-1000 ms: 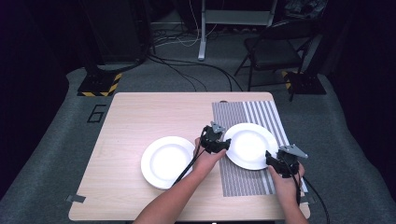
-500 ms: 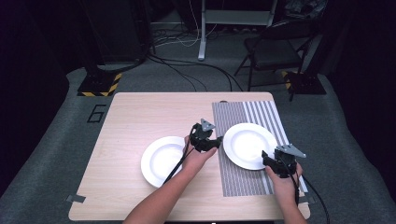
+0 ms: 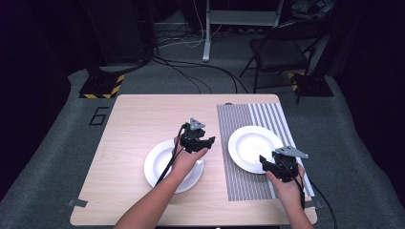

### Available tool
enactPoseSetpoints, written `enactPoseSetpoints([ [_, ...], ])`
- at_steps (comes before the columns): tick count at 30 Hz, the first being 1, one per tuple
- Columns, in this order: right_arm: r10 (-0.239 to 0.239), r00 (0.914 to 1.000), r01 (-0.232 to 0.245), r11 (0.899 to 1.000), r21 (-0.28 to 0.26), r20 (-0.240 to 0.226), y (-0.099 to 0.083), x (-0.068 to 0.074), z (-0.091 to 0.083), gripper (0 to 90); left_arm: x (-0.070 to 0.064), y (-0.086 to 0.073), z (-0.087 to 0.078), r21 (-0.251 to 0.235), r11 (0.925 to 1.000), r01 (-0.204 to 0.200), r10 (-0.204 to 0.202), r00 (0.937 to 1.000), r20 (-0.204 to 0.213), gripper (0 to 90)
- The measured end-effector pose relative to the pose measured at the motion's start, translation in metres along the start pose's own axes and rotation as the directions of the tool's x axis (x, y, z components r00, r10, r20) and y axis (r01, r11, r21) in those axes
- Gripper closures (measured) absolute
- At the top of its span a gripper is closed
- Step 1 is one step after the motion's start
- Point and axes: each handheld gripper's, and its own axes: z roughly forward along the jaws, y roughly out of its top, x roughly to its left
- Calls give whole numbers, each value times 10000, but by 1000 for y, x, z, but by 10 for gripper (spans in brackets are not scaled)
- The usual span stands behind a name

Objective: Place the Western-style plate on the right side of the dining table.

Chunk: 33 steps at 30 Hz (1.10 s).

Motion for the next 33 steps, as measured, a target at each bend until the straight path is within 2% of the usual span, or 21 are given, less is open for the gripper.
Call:
enactPoseSetpoints([
  [1,-11,9999,11,10000,8,-101,1,2,-1,441,3,0,-7,-82,9997,-247,246,9997,-60,483],
  [2,-66,9997,67,10000,21,-250,3,3,-1,441,5,0,-10,-96,9995,-289,289,9996,-80,480],
  [6,-90,9981,97,9999,107,-608,6,7,-3,441,11,-2,-21,-246,9994,-248,245,9996,-135,471],
  [7,-128,9963,143,9998,162,-850,9,9,-3,442,16,-3,-29,-326,9993,-175,170,9998,-141,470],
  [8,-127,9960,140,9998,141,-881,9,10,-3,444,16,-3,-29,-326,9993,-175,170,9998,-141,471],
  [9,-241,9953,249,9997,75,-939,11,11,-4,445,23,-5,-37,-333,9994,-69,62,9998,-210,470],
  [14,-760,9895,762,9971,-37,-1229,17,18,-5,445,41,-10,-55,-383,9989,256,-271,9988,-402,471],
  [18,-840,9850,837,9965,-79,-1510,22,25,-8,445,49,-15,-67,-507,9979,407,-432,9978,-502,468],
  [21,-764,9809,752,9971,-135,-1787,25,31,-9,443,61,-23,-83,-588,9958,701,-738,9952,-635,468],
  [22,-811,9793,800,9967,-134,-1857,26,34,-10,441,63,-26,-86,-693,9933,920,-965,9933,-638,466],
  [26,-731,9742,720,9973,-130,-2136,27,41,-11,432,75,-37,-101,-691,9921,1051,-1107,9903,-834,464],
  [33,-990,9643,966,9951,-220,-2456,27,51,-13,426,91,-59,-122,-607,9927,1039,-1105,9868,-1180,464],
])
